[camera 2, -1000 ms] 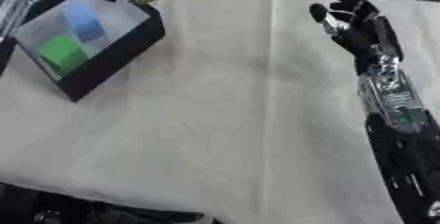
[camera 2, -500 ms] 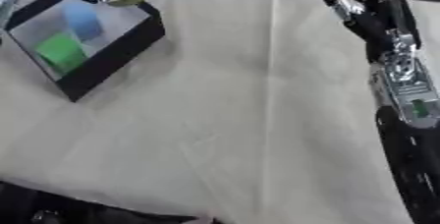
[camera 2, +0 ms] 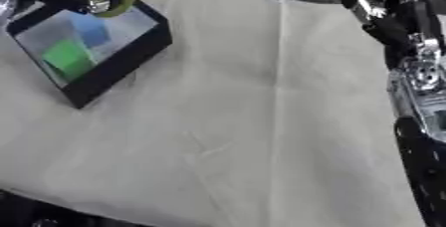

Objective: Pick up the objects with one hand, pass them to the other hand, and then place them into the box on the other side of the table.

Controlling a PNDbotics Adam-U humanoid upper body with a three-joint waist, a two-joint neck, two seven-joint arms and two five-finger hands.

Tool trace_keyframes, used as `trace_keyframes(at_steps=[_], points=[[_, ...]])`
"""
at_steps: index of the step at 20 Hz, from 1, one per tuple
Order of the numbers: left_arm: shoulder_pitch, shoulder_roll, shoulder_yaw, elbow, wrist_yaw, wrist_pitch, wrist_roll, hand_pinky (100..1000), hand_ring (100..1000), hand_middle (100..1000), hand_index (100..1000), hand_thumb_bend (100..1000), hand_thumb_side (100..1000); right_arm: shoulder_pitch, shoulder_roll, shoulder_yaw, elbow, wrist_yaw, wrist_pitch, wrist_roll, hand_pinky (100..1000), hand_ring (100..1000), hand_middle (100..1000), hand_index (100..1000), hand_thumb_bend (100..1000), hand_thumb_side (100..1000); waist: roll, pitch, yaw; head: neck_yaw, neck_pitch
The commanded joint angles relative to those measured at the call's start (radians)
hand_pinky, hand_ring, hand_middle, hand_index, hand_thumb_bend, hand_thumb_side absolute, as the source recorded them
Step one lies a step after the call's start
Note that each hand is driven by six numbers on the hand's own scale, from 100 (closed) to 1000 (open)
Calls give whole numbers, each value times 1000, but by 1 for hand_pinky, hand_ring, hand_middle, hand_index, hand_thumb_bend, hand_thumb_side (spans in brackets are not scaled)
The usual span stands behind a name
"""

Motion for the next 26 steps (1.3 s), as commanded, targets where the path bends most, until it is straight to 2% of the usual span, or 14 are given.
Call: trace_keyframes(at_steps=[1,8,16,20,21,23,25,26], points=[[-10,47,32,15,8,-7,25,575,428,298,350,384,100,-19,-30,-9,-35,-9,-2,1,679,797,713,807,718,341,1,-11,-3,24,-28],[13,71,56,64,4,-13,60,580,432,302,353,390,100,-23,-39,-11,-75,-8,-6,2,683,797,713,807,720,331,-9,6,-16,75,-57],[25,98,78,118,-19,-25,98,592,443,315,366,400,100,-29,-50,-14,-120,-6,-7,6,692,797,714,807,728,316,-20,23,-35,101,-64],[26,104,80,133,-54,-46,110,669,501,390,438,396,100,-30,-52,-14,-132,-1,-3,2,713,801,711,807,737,309,-23,28,-41,109,-65],[26,105,77,136,-67,-57,110,708,540,441,500,409,100,-30,-52,-13,-134,0,-3,2,712,800,712,808,737,308,-24,28,-43,110,-65],[28,109,72,148,-99,-80,100,736,587,489,563,459,100,-29,-52,-13,-138,-1,-3,3,712,800,712,808,738,305,-24,29,-47,107,-66],[30,110,72,166,-135,-100,87,774,665,554,642,589,100,-28,-54,-13,-144,-1,-3,4,713,800,712,808,740,304,-25,28,-50,102,-64],[32,112,72,175,-153,-108,81,783,678,562,652,635,148,-28,-54,-13,-146,-1,-3,4,713,800,712,808,741,304,-25,28,-51,98,-63]])
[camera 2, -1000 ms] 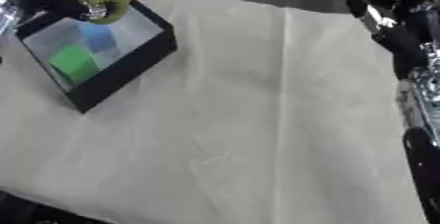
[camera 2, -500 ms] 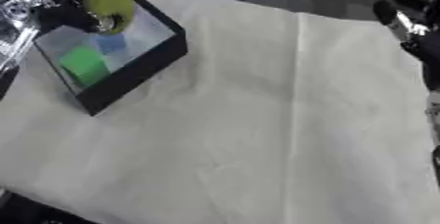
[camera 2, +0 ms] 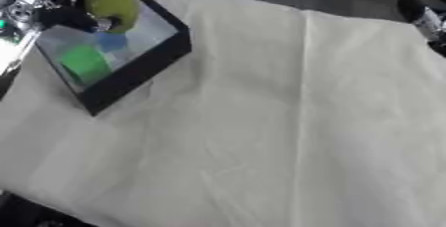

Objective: Pick up the objects with one hand, pass them to the other hand, and then place them into the box on the other side of the table.

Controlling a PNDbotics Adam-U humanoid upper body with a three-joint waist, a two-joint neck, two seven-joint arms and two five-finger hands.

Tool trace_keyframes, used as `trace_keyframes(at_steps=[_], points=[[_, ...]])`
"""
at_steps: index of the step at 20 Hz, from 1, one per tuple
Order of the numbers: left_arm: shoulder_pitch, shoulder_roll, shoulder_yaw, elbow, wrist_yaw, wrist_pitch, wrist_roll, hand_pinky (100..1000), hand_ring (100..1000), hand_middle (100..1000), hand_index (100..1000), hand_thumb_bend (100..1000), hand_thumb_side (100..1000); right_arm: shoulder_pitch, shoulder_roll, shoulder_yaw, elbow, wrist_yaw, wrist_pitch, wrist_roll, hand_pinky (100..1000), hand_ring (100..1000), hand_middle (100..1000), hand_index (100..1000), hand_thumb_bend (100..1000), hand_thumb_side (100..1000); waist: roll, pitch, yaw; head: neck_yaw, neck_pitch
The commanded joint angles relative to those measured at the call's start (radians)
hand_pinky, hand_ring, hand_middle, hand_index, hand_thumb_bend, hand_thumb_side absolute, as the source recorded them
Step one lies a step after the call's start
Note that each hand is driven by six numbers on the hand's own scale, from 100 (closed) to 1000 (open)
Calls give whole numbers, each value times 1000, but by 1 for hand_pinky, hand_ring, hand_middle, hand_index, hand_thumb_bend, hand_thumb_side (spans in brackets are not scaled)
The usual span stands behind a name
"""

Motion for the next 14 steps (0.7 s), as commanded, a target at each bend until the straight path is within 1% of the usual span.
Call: trace_keyframes(at_steps=[1,3,5,7,9,13,14], points=[[-9,47,10,14,-59,-29,-13,803,701,582,671,724,251,-17,-33,-7,-33,1,-1,3,713,800,712,808,742,304,6,-17,-3,-9,-10],[-6,52,8,26,-97,-41,-13,831,730,608,697,809,353,-16,-33,-8,-35,0,0,2,713,800,713,808,744,305,6,-17,-4,-13,-10],[-5,57,9,31,-132,-55,-2,856,751,627,717,835,406,-16,-32,-8,-37,0,0,1,713,800,713,808,744,305,7,-16,-4,-14,-9],[-4,60,11,32,-168,-71,12,859,751,627,719,842,440,-17,-33,-9,-39,0,-1,-1,713,800,713,809,745,304,8,-16,-4,-16,1],[0,61,19,31,-204,-81,14,859,753,631,724,846,446,-17,-34,-8,-43,-1,-2,-2,715,800,714,809,746,302,8,-17,-4,-21,16],[6,61,35,16,-273,-87,17,856,751,628,722,839,444,-15,-35,-8,-55,-1,-2,-5,715,800,714,809,746,301,8,-16,-3,-30,21],[2,63,42,10,-284,-90,16,835,735,667,759,578,441,-12,-36,-8,-61,-1,-4,-6,712,800,715,810,743,297,8,-17,0,-39,25]])
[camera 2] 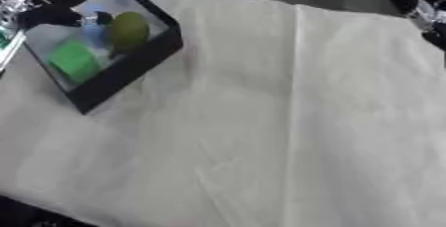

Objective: Pick up the objects with one hand, pass them to the other hand, and then place them into the box on the other side of the table.

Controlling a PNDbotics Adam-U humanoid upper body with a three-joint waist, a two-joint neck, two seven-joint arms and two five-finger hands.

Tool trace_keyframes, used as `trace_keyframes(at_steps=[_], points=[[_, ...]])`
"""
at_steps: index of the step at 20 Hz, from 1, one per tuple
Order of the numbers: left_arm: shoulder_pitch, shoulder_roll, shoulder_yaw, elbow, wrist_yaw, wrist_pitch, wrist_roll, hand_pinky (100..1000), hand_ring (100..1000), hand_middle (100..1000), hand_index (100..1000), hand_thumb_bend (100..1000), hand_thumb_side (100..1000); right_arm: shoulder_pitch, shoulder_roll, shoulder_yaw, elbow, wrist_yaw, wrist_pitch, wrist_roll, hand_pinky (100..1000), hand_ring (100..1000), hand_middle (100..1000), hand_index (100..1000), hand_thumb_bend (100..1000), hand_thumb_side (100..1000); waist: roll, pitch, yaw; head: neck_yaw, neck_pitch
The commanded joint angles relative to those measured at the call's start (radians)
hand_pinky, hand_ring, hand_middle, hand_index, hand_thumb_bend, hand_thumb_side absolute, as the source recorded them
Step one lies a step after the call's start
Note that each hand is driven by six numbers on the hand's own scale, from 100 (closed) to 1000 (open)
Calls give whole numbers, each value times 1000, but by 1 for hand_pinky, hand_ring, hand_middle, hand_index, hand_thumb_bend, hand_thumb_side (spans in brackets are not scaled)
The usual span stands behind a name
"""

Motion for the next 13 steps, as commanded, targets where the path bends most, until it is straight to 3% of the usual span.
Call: trace_keyframes(at_steps=[1,2,3,4,7,8,11,13], points=[[-28,44,43,-42,-37,-18,7,835,738,686,785,546,432,-8,-33,-10,-44,0,-7,-6,710,800,715,810,743,298,7,-16,9,-26,7],[-39,49,67,-66,-29,-30,20,767,691,663,800,339,189,-3,-36,-10,-59,1,-12,-5,704,798,723,813,753,293,6,-15,13,-53,1],[-39,53,92,-91,-17,-44,36,767,691,663,800,339,189,2,-39,-10,-74,0,-18,-2,704,798,723,813,753,293,5,-14,15,-76,-6],[-29,54,121,-120,-2,-61,53,736,647,644,779,295,324,7,-41,-12,-85,0,-22,-1,704,797,723,814,747,292,3,-14,15,-111,-15],[35,42,209,-208,51,-115,107,749,659,650,768,203,646,23,-45,-16,-108,-4,-26,-7,708,800,728,819,631,235,-1,-20,13,-181,-28],[61,34,236,-235,68,-132,124,769,673,660,779,164,797,29,-45,-18,-114,-8,-27,-13,709,801,731,822,572,221,-2,-24,12,-193,-29],[140,-1,288,-316,118,-181,173,782,680,658,789,207,823,53,-52,-27,-132,-27,-26,-35,711,804,732,823,546,234,-6,-35,18,-230,-40],[196,-41,305,-372,152,-216,208,773,672,658,778,193,804,78,-61,-39,-142,-27,-24,-52,698,793,723,809,672,124,-7,-51,26,-246,-38]])
